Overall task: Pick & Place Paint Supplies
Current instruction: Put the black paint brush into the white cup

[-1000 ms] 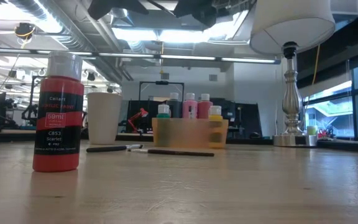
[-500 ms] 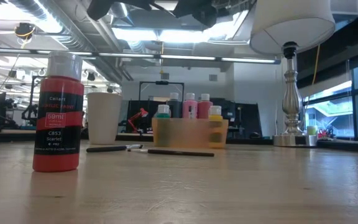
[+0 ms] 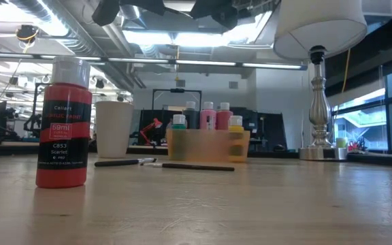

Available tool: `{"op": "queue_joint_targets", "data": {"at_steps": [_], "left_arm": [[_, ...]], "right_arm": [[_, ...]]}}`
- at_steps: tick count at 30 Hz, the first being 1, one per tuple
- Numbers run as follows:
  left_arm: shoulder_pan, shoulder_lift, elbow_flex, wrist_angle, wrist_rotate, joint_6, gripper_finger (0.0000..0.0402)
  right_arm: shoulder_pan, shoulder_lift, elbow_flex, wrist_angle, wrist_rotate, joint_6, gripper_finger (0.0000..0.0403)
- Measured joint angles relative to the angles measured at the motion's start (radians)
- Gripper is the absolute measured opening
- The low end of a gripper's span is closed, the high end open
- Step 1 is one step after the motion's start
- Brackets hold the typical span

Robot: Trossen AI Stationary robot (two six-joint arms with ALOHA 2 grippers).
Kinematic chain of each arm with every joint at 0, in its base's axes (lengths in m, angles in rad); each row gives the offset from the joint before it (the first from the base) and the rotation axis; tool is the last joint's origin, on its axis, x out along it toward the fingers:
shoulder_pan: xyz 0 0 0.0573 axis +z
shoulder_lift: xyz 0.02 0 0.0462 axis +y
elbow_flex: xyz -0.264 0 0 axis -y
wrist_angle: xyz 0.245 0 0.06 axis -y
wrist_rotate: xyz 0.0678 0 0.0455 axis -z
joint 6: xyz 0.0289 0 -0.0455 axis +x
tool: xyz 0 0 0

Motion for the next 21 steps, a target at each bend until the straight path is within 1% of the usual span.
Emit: {"op": "queue_joint_targets", "data": {"at_steps": [3, 7, 10, 14, 18, 21], "left_arm": [[0.004, 0.0, 0.0, -0.001, -0.001, -0.002, 0.0012], [0.004, 0.0, 0.001, 0.011, -0.002, -0.013, 0.0012], [0.004, -0.001, 0.002, 0.008, -0.008, -0.034, 0.0012], [0.004, -0.001, 0.002, 0.005, -0.013, -0.05, 0.0012], [0.004, -0.001, 0.002, -0.006, -0.014, -0.097, 0.0012], [0.012, -0.009, 0.002, -0.035, -0.004, -0.229, 0.0012]], "right_arm": [[0.0, 0.0, 0.0, 0.001, 0.0, 0.001, 0.0013], [0.0, -0.001, 0.0, 0.008, 0.0, 0.001, 0.0038], [0.0, -0.007, 0.003, 0.001, -0.003, 0.027, 0.0066], [0.0, -0.008, 0.069, -0.074, 0.004, 0.046, 0.0115], [0.017, -0.009, 0.157, -0.158, 0.107, 0.051, 0.0168], [0.047, -0.015, 0.24, -0.237, 0.184, 0.053, 0.0201]]}}
